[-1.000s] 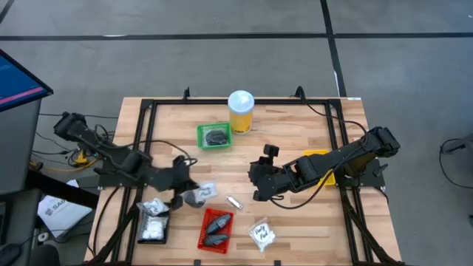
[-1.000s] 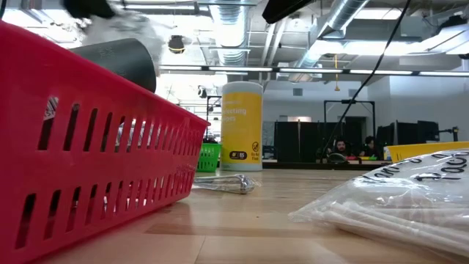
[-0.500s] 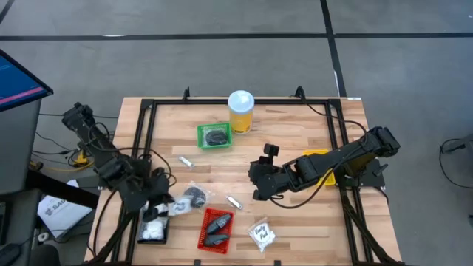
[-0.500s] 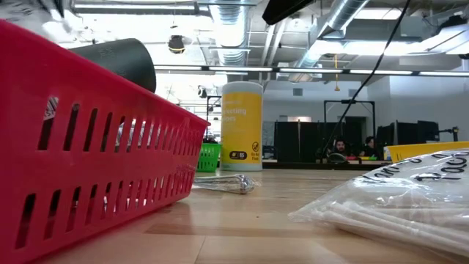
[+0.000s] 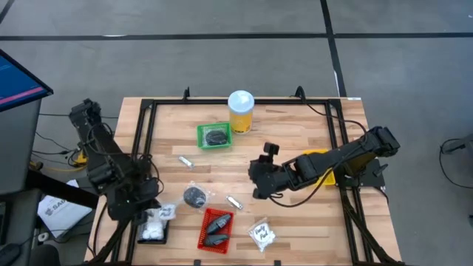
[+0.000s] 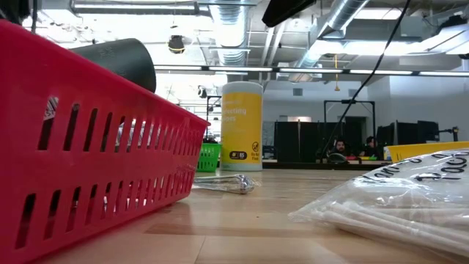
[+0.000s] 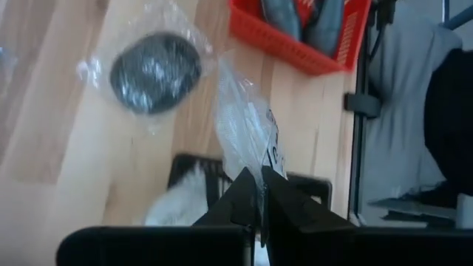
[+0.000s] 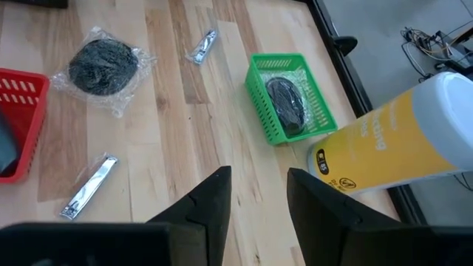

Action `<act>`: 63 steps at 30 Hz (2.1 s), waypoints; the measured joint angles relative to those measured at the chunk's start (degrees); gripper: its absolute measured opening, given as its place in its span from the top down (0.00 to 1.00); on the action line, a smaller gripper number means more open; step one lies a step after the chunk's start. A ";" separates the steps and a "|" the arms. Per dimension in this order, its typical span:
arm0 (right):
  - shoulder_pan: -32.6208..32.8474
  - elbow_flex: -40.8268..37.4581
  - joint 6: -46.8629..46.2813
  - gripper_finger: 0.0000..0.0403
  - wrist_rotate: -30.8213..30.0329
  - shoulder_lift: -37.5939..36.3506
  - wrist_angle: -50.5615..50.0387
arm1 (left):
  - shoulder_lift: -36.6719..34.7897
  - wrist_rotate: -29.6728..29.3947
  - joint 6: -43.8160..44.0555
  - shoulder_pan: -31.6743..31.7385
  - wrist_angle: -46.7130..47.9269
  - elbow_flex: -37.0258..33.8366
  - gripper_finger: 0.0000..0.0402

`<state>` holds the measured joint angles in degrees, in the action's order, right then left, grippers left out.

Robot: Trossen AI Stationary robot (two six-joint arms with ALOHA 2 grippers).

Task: Pick & Place Travel size toiletries
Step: Put the white cotton pack into the black bin

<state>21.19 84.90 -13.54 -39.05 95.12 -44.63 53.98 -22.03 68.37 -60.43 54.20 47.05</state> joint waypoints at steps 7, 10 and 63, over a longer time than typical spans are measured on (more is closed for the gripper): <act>-0.74 0.00 0.02 0.69 0.00 0.01 -0.07 | -0.07 2.02 10.87 -6.19 3.75 0.00 1.00; -0.79 0.00 0.02 0.70 0.00 -0.01 -0.07 | -0.07 2.00 14.20 -8.27 4.59 0.00 1.00; -0.85 -0.02 0.00 0.69 0.04 0.01 0.05 | 9.81 0.75 20.60 -10.53 6.47 0.00 0.75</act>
<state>20.34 84.88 -13.54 -39.00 95.13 -44.58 63.79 -21.28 88.97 -70.96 60.67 47.05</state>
